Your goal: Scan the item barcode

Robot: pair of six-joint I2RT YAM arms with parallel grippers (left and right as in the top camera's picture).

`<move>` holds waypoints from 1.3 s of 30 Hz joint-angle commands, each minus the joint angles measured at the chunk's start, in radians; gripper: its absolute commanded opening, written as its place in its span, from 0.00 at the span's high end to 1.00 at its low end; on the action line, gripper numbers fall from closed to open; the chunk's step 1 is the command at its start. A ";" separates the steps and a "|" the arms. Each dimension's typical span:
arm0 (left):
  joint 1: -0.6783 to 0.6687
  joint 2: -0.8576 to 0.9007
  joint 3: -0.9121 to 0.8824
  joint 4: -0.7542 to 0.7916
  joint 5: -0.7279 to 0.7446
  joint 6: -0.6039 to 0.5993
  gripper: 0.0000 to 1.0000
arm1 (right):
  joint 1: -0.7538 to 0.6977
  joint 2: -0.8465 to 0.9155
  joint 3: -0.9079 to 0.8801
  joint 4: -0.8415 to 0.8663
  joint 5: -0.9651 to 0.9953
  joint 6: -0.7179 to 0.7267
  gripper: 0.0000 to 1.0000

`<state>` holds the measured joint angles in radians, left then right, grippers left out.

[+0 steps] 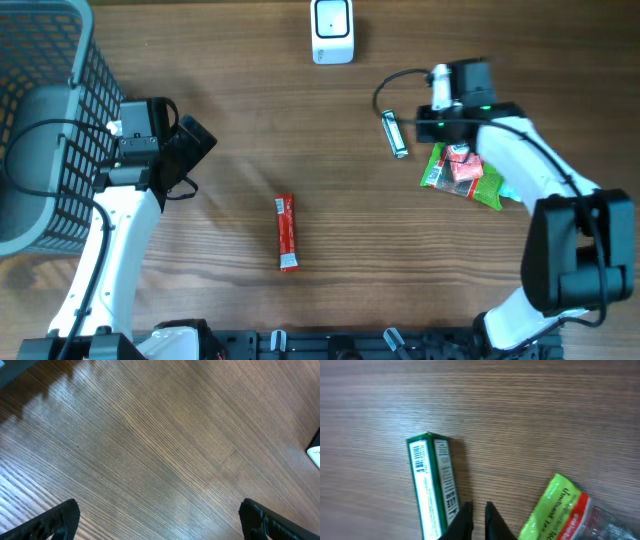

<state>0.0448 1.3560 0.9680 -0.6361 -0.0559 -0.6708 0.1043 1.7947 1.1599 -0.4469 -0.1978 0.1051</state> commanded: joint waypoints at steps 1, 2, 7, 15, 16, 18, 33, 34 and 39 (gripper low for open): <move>-0.003 0.005 0.001 0.003 -0.017 0.011 0.00 | -0.002 -0.016 -0.004 0.011 -0.171 -0.007 0.82; -0.003 0.005 0.001 0.003 -0.017 0.011 0.00 | 0.003 -0.016 -0.006 0.025 -0.171 -0.014 0.81; -0.003 0.005 0.001 0.003 -0.017 0.011 0.00 | 0.016 -0.010 -0.008 0.095 -0.144 -0.015 0.81; -0.003 0.005 0.001 0.003 -0.017 0.011 0.00 | 0.037 0.106 -0.008 0.170 -0.164 -0.012 0.62; -0.003 0.005 0.001 0.003 -0.017 0.011 0.00 | 0.040 0.112 -0.008 0.170 -0.175 -0.021 0.63; -0.003 0.005 0.001 0.003 -0.017 0.011 0.00 | 0.055 0.127 -0.008 0.166 -0.178 -0.027 0.63; -0.003 0.005 0.001 0.003 -0.017 0.011 0.00 | 0.220 0.133 -0.008 0.140 0.075 -0.097 0.64; -0.003 0.005 0.001 0.003 -0.017 0.011 0.00 | 0.232 0.133 -0.008 0.140 0.110 -0.121 0.62; -0.003 0.005 0.001 0.003 -0.017 0.011 0.00 | 0.238 0.113 -0.001 0.129 0.140 -0.190 0.57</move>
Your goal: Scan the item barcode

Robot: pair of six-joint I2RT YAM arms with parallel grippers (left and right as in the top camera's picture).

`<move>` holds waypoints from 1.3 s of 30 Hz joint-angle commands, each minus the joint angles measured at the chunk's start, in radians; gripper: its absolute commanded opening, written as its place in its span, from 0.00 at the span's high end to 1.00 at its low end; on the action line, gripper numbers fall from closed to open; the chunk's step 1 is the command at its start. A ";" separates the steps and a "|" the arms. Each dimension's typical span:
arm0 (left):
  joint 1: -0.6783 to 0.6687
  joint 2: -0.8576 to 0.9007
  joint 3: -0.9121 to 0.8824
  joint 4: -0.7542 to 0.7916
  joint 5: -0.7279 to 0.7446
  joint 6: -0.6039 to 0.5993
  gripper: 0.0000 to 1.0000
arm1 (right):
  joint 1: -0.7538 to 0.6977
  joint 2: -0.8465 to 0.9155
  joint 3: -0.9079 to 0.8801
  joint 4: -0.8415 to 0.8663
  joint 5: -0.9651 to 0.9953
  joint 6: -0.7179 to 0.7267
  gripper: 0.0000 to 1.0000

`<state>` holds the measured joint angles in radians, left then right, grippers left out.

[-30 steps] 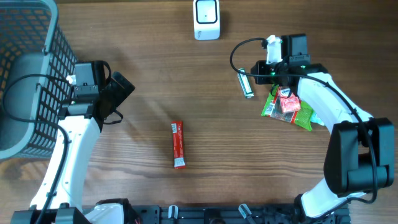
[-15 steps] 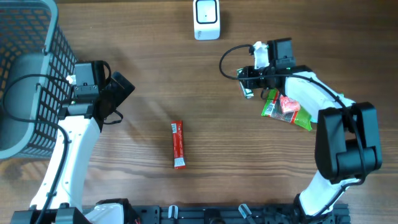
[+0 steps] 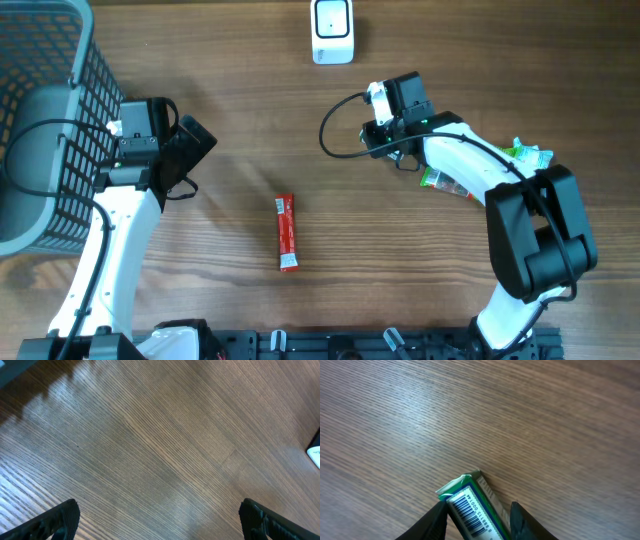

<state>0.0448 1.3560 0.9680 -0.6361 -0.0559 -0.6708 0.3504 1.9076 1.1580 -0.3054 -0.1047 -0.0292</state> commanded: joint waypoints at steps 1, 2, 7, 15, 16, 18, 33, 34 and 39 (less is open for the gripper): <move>-0.003 0.005 0.001 0.003 -0.017 0.011 0.00 | -0.012 -0.014 0.013 -0.034 0.020 -0.074 0.55; -0.003 0.005 0.001 0.003 -0.017 0.011 0.00 | -0.013 -0.030 0.028 -0.062 -0.001 -0.077 0.53; -0.003 0.005 0.001 0.003 -0.017 0.011 0.00 | -0.025 -0.059 0.042 -0.142 -0.005 -0.131 0.36; -0.003 0.005 0.001 0.003 -0.017 0.011 0.00 | -0.055 -0.058 0.027 -0.175 -0.052 -0.241 0.40; -0.003 0.005 0.001 0.003 -0.017 0.011 0.00 | -0.055 -0.057 0.022 -0.175 -0.053 -0.257 0.40; -0.003 0.005 0.001 0.003 -0.017 0.011 0.00 | -0.055 -0.051 0.018 -0.174 -0.053 -0.259 0.43; -0.003 0.005 0.001 0.003 -0.017 0.011 0.00 | -0.055 -0.046 0.011 -0.218 0.004 -0.256 0.58; -0.003 0.005 0.001 0.003 -0.017 0.011 0.00 | -0.055 -0.046 0.011 -0.224 0.004 -0.256 0.58; -0.003 0.005 0.001 0.003 -0.017 0.011 0.00 | -0.055 -0.046 0.011 -0.256 0.004 -0.256 0.58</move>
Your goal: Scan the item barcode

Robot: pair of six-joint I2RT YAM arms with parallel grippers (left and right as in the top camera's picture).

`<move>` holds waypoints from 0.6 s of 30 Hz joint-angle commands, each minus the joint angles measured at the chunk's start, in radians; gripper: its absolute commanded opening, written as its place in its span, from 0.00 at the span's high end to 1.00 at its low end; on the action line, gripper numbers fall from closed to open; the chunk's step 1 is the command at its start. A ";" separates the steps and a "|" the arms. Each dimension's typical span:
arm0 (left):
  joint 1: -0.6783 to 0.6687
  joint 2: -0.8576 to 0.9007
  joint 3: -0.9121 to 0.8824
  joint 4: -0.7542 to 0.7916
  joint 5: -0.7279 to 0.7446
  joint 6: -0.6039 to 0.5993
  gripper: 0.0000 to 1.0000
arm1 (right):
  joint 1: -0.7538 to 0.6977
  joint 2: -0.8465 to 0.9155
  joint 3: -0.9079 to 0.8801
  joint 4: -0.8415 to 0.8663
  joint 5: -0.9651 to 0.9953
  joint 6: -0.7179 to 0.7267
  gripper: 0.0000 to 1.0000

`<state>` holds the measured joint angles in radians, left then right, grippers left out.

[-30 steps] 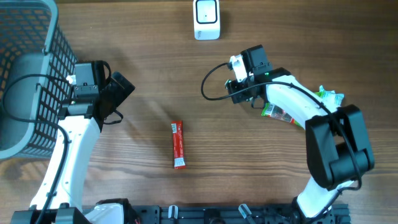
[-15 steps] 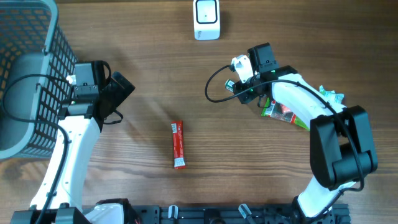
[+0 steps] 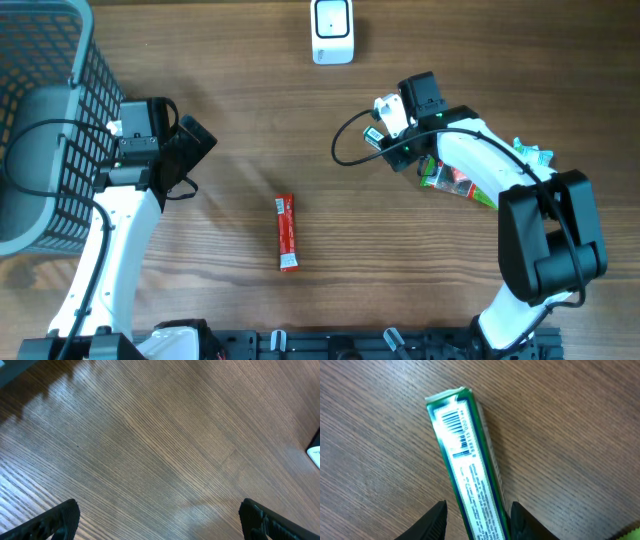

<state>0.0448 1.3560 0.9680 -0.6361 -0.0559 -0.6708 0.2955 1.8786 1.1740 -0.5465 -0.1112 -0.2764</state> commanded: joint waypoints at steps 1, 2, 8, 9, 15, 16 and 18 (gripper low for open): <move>-0.003 0.005 0.001 0.003 -0.017 0.011 0.00 | 0.000 -0.017 -0.005 -0.021 0.010 -0.008 0.59; -0.003 0.005 0.001 0.003 -0.017 0.011 0.00 | 0.000 -0.017 -0.005 -0.024 0.010 -0.008 0.62; -0.003 0.005 0.001 0.003 -0.017 0.011 0.00 | 0.000 -0.017 -0.005 -0.019 0.029 0.056 0.65; -0.003 0.005 0.001 0.003 -0.017 0.011 0.00 | 0.000 -0.017 -0.005 -0.018 0.052 0.078 0.65; -0.003 0.005 0.001 0.003 -0.017 0.011 0.00 | 0.000 -0.017 -0.005 -0.018 0.104 0.126 0.73; -0.003 0.005 0.001 0.003 -0.017 0.011 0.00 | 0.000 -0.017 -0.005 -0.016 0.105 0.126 0.73; -0.003 0.005 0.001 0.003 -0.017 0.011 0.00 | 0.001 -0.020 -0.001 -0.015 0.150 0.145 0.77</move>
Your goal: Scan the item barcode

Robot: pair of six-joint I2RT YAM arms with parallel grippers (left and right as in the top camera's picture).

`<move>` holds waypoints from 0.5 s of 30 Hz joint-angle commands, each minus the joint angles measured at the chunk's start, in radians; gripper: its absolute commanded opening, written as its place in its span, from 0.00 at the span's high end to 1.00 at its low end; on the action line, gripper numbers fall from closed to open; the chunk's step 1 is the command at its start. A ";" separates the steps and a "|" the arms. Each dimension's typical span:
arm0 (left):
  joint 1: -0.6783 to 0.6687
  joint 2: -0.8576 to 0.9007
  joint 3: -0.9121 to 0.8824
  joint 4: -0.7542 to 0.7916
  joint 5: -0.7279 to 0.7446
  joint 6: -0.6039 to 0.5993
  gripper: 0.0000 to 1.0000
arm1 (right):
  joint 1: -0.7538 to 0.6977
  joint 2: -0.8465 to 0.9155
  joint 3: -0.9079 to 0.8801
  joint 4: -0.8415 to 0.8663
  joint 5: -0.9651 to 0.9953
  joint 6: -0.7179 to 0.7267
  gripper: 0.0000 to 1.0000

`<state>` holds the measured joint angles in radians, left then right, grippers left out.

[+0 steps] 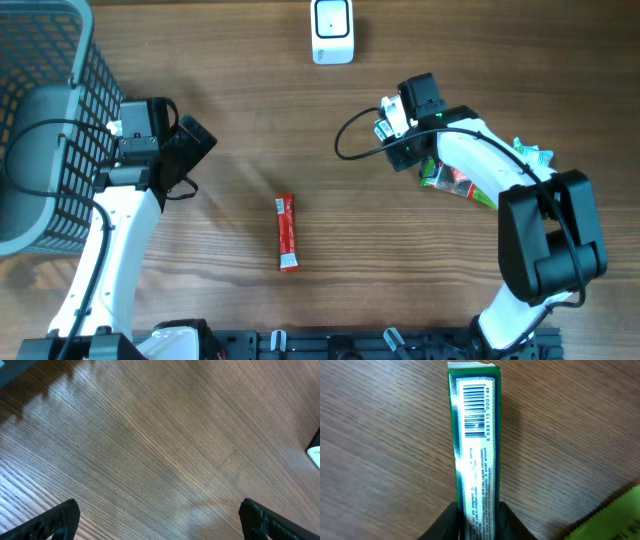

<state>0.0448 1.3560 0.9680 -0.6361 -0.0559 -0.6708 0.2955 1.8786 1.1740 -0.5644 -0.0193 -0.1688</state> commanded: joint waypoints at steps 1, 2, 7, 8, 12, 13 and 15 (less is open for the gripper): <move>-0.003 0.005 0.001 0.003 -0.017 0.011 0.00 | 0.001 -0.023 0.000 0.003 0.098 0.063 0.78; -0.003 0.005 0.001 0.003 -0.017 0.011 0.00 | 0.002 -0.023 0.000 0.003 0.117 0.068 0.78; -0.003 0.005 0.001 0.003 -0.017 0.011 0.00 | 0.044 -0.024 0.000 0.002 0.279 0.110 0.78; -0.003 0.005 0.001 0.003 -0.017 0.011 0.00 | 0.063 -0.024 0.000 0.002 0.335 0.126 0.78; -0.003 0.005 0.001 0.003 -0.017 0.011 0.00 | 0.194 -0.021 -0.004 -0.009 0.603 0.202 0.78; -0.003 0.005 0.001 0.003 -0.017 0.011 0.00 | 0.234 -0.016 -0.005 -0.013 0.653 0.212 0.78; -0.003 0.005 0.001 0.003 -0.017 0.011 0.00 | 0.295 0.001 -0.005 -0.023 0.732 0.251 0.78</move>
<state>0.0448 1.3560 0.9680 -0.6361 -0.0559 -0.6708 0.4980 1.8786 1.1740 -0.5766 0.4789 -0.0040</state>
